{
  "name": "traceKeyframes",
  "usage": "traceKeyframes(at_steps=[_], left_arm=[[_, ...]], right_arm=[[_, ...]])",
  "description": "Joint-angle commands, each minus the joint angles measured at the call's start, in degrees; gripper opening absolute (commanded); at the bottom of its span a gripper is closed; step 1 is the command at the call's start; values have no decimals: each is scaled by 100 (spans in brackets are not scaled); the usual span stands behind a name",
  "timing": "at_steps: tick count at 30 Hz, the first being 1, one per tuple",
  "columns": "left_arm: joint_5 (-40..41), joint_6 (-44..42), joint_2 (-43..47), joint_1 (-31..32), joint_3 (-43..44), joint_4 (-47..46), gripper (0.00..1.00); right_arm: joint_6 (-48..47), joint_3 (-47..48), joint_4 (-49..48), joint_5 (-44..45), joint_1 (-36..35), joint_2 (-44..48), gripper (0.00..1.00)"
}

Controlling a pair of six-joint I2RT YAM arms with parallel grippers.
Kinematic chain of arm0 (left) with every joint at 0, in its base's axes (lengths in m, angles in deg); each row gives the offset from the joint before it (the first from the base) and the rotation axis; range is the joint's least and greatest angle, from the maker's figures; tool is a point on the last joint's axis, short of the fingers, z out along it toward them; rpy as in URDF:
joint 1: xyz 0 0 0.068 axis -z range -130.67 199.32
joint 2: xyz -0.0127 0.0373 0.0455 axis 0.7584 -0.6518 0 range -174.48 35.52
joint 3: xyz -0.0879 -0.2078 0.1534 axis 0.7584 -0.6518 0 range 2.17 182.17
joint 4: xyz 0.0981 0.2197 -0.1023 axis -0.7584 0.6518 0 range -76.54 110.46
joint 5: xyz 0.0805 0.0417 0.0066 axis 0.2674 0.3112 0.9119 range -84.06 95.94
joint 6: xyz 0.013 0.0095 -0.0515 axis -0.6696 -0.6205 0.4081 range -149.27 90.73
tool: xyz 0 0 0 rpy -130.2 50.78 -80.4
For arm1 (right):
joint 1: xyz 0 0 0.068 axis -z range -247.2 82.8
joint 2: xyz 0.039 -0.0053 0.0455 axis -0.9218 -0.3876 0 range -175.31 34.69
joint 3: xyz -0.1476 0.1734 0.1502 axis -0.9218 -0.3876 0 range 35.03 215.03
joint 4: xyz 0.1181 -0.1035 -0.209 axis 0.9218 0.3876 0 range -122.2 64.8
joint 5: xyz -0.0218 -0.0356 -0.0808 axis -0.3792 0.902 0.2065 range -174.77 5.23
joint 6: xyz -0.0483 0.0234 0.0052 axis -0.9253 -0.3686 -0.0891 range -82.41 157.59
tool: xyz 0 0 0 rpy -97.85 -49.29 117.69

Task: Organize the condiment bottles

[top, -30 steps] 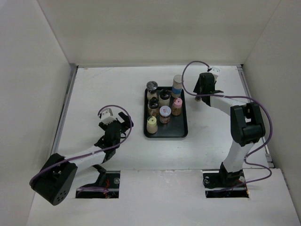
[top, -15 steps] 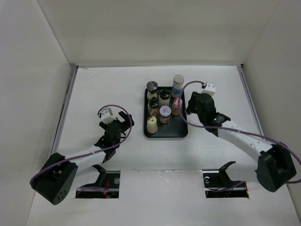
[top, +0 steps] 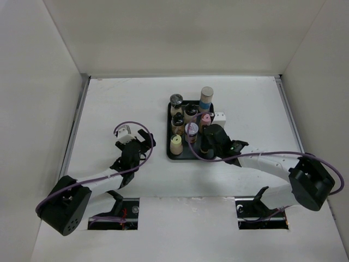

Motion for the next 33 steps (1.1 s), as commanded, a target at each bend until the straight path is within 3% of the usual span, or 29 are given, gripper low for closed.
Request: traceKeyframes(at_steps=[1, 3, 8, 12, 17, 21, 27, 33], left_arm=[[-119, 67, -28, -27, 143, -253, 100], [-102, 67, -11, -27, 152, -244, 100], [-23, 111, -55, -35, 186, -139, 100], [101, 146, -99, -35, 406, 308, 100], [145, 173, -90, -44, 757, 1038, 100], [171, 173, 120, -62, 1083, 1802, 100], [303, 138, 402, -114, 1329, 2453, 100], [259, 137, 157, -194, 1662, 2665, 100]], right_arm=[[-30, 120, -259, 405, -112, -122, 37], [-30, 111, -268, 423, -174, -193, 43], [-109, 32, -268, 405, -183, 60, 80], [-161, -82, -259, 335, -139, 894, 100], [-109, -459, -750, 317, 694, 1993, 100], [470, -1022, -1567, 362, 1617, 2566, 100], [1270, -1734, -2131, 55, 2796, 2347, 100], [1570, -2296, -2920, -8, 2657, 1829, 100]])
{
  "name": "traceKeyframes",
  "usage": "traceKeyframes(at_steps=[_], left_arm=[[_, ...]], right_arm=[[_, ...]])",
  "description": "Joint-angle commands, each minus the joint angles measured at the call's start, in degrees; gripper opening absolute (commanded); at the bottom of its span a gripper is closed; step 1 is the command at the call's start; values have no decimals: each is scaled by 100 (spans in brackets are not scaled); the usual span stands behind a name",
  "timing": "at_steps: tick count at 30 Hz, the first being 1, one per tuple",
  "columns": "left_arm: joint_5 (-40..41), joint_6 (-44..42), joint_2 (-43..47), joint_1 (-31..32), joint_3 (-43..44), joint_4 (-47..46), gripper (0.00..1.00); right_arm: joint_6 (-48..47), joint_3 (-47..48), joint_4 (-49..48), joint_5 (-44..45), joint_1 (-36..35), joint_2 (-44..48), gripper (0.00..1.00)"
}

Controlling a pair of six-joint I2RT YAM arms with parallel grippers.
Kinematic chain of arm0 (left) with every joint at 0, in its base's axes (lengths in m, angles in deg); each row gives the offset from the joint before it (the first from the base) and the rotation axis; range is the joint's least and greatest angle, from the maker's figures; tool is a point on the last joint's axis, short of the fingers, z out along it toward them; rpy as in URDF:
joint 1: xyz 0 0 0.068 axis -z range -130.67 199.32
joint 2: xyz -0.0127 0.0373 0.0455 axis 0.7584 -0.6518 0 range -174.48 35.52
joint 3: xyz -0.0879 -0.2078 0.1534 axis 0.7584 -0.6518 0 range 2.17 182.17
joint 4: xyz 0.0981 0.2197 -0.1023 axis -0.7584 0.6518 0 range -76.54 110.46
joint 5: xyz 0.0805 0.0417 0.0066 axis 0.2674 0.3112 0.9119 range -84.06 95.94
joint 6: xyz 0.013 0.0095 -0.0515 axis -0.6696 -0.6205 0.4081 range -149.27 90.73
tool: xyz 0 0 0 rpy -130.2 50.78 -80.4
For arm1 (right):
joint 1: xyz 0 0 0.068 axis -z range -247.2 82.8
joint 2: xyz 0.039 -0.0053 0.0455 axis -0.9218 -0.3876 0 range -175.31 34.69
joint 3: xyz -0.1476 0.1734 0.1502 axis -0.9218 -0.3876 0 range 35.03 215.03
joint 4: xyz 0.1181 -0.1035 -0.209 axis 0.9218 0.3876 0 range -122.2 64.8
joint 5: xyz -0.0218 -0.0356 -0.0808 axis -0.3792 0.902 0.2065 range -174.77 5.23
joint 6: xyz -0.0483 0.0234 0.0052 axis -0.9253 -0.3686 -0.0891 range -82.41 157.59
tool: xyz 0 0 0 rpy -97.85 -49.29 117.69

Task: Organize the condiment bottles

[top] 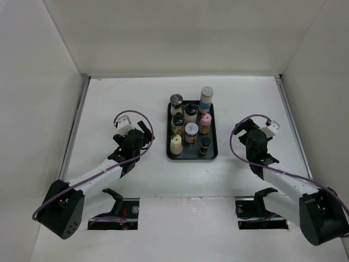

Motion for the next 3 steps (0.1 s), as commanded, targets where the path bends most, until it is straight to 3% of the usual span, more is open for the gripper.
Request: traceKeyframes(at_steps=[1, 3], left_arm=[[41, 0, -173, -62, 531, 265, 100], [102, -9, -314, -71, 742, 467, 100]], right_arm=[[285, -138, -1033, -113, -179, -302, 100], [285, -68, -1052, -287, -223, -453, 100]])
